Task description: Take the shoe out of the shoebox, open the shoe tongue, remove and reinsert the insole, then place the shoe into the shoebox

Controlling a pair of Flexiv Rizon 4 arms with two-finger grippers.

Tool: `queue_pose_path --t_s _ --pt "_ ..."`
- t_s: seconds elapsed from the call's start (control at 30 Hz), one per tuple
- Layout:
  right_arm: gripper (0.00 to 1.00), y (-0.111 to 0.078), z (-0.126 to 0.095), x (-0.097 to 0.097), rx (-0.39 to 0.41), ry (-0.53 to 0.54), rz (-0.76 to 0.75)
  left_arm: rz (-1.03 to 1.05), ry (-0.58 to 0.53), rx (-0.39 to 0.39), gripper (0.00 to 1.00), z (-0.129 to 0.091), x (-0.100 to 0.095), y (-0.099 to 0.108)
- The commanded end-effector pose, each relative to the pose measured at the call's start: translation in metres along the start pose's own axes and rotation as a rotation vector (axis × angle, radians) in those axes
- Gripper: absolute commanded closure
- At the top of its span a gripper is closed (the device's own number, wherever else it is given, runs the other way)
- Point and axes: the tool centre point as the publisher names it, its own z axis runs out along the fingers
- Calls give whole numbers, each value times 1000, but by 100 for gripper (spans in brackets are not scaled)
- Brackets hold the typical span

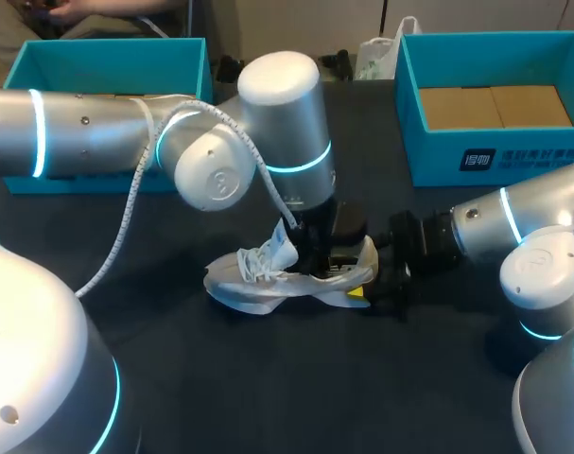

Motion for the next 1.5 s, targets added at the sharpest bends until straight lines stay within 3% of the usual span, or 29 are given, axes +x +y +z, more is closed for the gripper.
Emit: queue_pose_path --t_s 0.03,0.1,0.73,1.03,1.5 --pt "100 1 4 1 2 -1 1 -3 -21 -12 91 27 -8 0" --pt "100 1 4 1 2 -1 1 -4 -29 -20 100 28 -9 0" --pt "100 1 4 1 2 -1 1 -56 152 -37 100 -12 -1 15" --pt "100 1 4 1 2 -1 1 -79 291 36 100 -30 3 19" --pt "100 1 4 1 2 -1 1 -102 351 89 100 -56 13 19"
